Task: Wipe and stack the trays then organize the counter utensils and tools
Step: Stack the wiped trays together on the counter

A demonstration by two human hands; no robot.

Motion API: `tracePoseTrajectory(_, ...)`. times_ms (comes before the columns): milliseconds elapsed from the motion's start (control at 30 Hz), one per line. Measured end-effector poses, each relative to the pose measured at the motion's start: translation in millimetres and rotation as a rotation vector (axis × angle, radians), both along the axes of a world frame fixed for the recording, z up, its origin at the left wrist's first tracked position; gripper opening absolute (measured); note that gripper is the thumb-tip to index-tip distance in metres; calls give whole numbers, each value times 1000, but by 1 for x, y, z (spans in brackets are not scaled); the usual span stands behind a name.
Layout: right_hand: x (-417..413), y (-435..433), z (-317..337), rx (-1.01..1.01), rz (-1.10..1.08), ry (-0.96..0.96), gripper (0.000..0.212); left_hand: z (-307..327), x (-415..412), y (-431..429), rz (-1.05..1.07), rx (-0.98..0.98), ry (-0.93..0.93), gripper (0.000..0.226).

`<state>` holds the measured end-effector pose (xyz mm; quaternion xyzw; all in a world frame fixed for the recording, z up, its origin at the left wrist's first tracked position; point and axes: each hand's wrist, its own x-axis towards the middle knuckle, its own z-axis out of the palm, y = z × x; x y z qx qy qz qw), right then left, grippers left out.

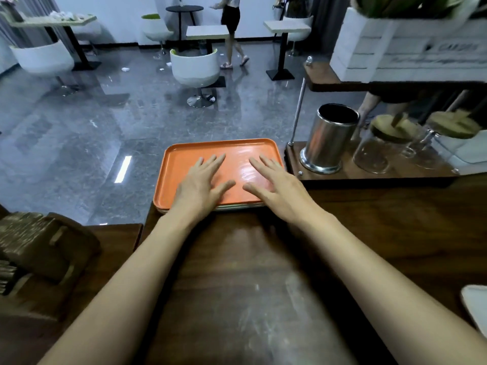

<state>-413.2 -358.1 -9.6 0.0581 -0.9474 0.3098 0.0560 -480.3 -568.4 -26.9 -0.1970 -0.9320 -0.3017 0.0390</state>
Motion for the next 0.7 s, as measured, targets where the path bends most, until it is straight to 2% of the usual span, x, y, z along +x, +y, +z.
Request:
tracePoseTrajectory(100,43,26,11,-61,-9,5,68,8,48,29,-82,118,-55,82)
tracePoseTrajectory(233,107,73,20,-92,-46,6,71,11,104,68,-168,170,-138,94)
tracePoseTrajectory(367,186,134,20,-67,-111,-2,69,13,165,119,-206,225,-193,97)
tracePoseTrajectory(600,326,247,-1,-126,-174,-48,72,9,300,231,-272,153,-185,94)
tracePoseTrajectory(700,366,284,-12,-59,-199,-87,71,-3,346,274,-311,100,-188,92)
